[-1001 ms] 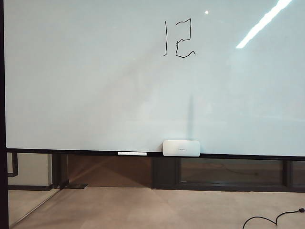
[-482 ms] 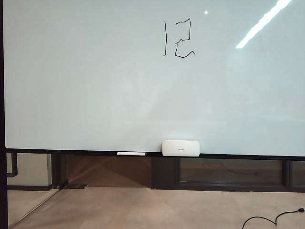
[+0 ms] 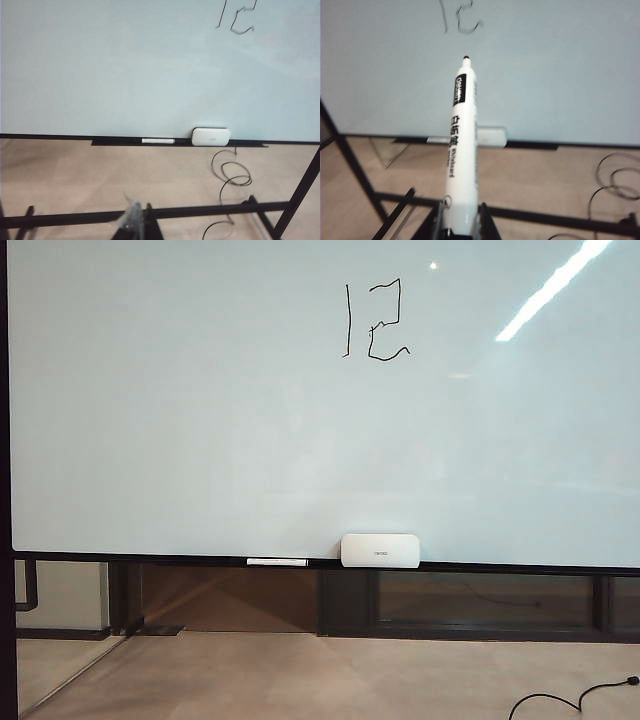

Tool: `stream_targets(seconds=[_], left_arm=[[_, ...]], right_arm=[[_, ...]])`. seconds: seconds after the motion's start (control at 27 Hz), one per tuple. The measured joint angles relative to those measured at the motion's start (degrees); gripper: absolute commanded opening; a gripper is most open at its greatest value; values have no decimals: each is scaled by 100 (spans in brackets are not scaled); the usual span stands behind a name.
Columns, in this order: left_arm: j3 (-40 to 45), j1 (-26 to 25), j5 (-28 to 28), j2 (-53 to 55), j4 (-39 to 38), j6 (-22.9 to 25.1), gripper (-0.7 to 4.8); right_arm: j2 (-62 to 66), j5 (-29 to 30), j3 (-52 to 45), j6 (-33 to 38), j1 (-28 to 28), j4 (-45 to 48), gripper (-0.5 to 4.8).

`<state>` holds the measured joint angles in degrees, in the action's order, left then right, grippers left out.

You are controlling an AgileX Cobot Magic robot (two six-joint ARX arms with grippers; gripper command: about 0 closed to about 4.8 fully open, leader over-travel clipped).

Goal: Reach to the right to find the marker pen, pick it up, and write the number 12 on the whiteboard.

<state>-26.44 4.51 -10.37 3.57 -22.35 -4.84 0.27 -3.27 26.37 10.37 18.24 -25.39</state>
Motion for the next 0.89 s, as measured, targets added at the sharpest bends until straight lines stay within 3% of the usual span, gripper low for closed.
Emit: stream_targets(seconds=[0.19,0.48,0.89], left_arm=[[752,0,-9,0,697,-474,-5],[1523,11,-212,0,1491,-208,-5],[2004,11,-210,0,1853,-118,-5]], right_arm=[[2,46,-835,313,0,511,-5],[0,199,-1567,337,0,791,-5],[-4,490,-2413,310,0,1305,-5]])
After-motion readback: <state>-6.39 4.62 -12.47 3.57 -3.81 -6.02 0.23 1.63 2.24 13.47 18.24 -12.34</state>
